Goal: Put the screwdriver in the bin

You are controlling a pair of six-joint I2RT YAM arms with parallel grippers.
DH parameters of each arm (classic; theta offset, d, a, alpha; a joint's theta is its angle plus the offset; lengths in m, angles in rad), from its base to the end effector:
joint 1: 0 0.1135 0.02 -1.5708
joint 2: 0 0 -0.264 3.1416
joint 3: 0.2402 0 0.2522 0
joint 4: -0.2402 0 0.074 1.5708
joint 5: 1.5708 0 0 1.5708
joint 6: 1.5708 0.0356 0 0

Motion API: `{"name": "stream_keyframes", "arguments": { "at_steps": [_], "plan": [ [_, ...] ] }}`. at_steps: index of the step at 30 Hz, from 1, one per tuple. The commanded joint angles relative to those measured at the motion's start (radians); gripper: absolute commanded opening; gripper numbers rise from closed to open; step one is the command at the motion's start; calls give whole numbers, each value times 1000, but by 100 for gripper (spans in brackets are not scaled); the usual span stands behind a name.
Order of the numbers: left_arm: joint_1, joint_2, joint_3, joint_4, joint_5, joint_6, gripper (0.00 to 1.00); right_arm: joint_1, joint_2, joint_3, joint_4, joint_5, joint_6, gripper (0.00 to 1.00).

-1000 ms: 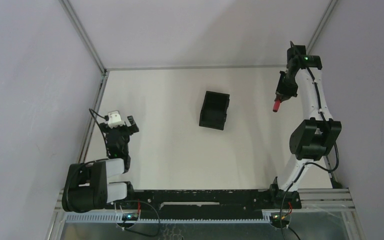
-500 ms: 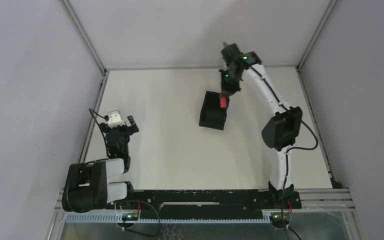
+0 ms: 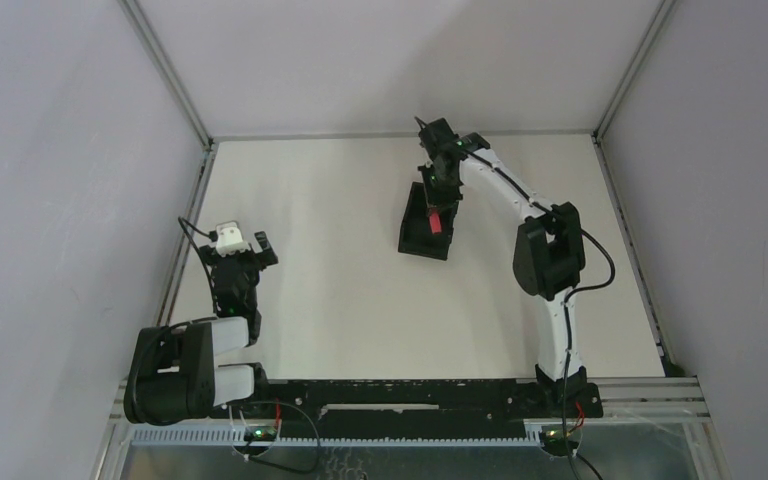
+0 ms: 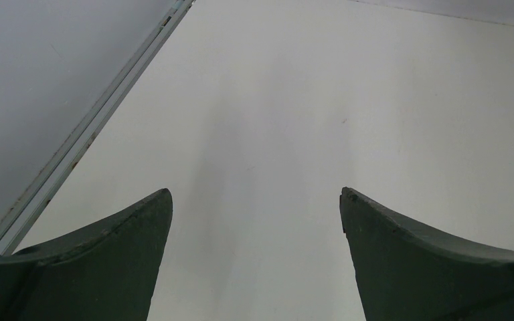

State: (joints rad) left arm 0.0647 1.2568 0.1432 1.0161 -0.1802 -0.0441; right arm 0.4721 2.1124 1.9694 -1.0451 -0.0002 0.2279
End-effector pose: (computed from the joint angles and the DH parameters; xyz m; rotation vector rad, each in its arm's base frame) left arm 0.2081 0.0199 0.1607 -0.2266 1.6539 0.1658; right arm 0.3990 0.2038 0.2625 -0.3382 2.7556 0.1847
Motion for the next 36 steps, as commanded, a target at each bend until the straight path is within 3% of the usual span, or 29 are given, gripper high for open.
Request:
{"name": "stream_keyframes", "arguments": {
  "at_steps": [1, 9, 18, 19, 21, 22, 29, 36],
  "plan": [
    [-6, 3, 49, 42, -3, 18, 100, 8, 26, -38, 122, 20, -66, 7],
    [-6, 1, 50, 42, -3, 18, 100, 8, 16, -86, 151, 38, -41, 41],
    [-6, 2, 49, 42, -4, 18, 100, 8, -189, -134, 211, 25, -28, 48],
    [-6, 2, 49, 43, -4, 18, 100, 8, -231, -161, 234, 24, -28, 56],
    [-6, 2, 49, 42, -3, 18, 100, -1, -321, -232, 296, 14, -30, 94],
    [-7, 2, 49, 42, -3, 18, 100, -5, -369, -273, 332, 11, -32, 99],
    [-6, 3, 49, 43, -2, 18, 100, -85, -757, -695, 627, -91, -38, 100],
    [-6, 1, 49, 42, -2, 18, 100, -183, -1074, -1039, 774, -1, 10, 100]
  ]
}}
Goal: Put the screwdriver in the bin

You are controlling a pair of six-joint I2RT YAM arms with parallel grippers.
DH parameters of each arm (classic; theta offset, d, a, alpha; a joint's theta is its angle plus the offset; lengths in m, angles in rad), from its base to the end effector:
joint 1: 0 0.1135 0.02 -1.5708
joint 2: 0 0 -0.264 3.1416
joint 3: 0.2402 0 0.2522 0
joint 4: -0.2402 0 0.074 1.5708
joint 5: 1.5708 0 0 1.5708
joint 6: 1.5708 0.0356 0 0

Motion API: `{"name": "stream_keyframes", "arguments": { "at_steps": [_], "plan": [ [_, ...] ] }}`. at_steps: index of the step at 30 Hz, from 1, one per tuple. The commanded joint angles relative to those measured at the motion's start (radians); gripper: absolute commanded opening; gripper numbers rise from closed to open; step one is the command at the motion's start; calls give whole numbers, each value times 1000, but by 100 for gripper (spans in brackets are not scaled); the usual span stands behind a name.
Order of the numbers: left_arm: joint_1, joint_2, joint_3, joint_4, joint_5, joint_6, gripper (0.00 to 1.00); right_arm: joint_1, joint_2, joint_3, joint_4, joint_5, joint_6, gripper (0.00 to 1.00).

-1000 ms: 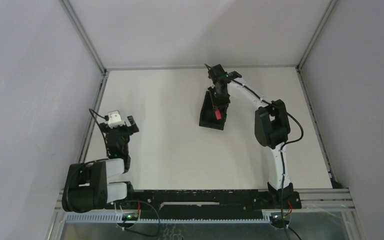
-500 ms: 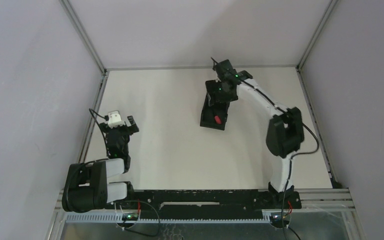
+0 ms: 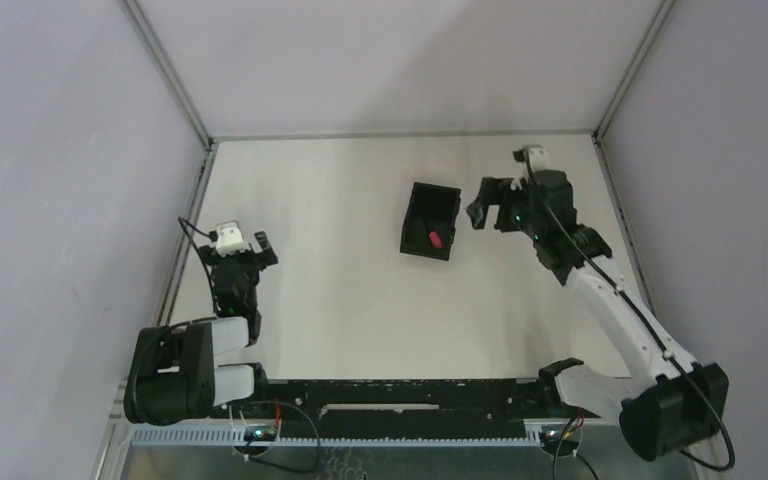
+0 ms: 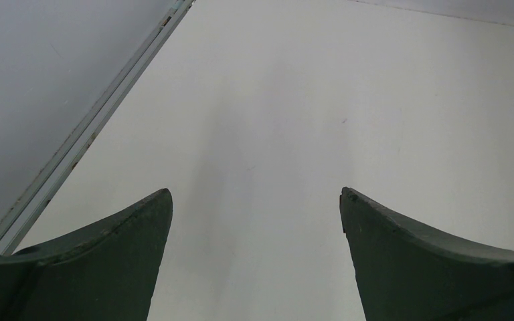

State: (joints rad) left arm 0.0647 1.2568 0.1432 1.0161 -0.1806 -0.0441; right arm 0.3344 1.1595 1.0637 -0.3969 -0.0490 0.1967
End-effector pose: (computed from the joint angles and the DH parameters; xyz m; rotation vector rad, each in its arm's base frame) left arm 0.2081 0.0199 0.1607 -0.2269 1.6539 0.1662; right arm 0.2456 0.0872 0.3400 -0.1738 2.0772 0.3765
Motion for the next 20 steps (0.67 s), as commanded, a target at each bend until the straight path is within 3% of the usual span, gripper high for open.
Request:
{"name": "stream_keyframes", "arguments": {
  "at_steps": [1, 11, 20],
  "plan": [
    [-6, 2, 49, 42, -2, 18, 100, -57, -160, -176, 134, 78, 54, 100],
    [-6, 2, 50, 42, -3, 18, 100, -107, -432, -534, 147, 239, 183, 100],
    [-6, 1, 49, 42, -3, 18, 100, -112, -501, -614, 208, 221, 149, 99]
  ]
}}
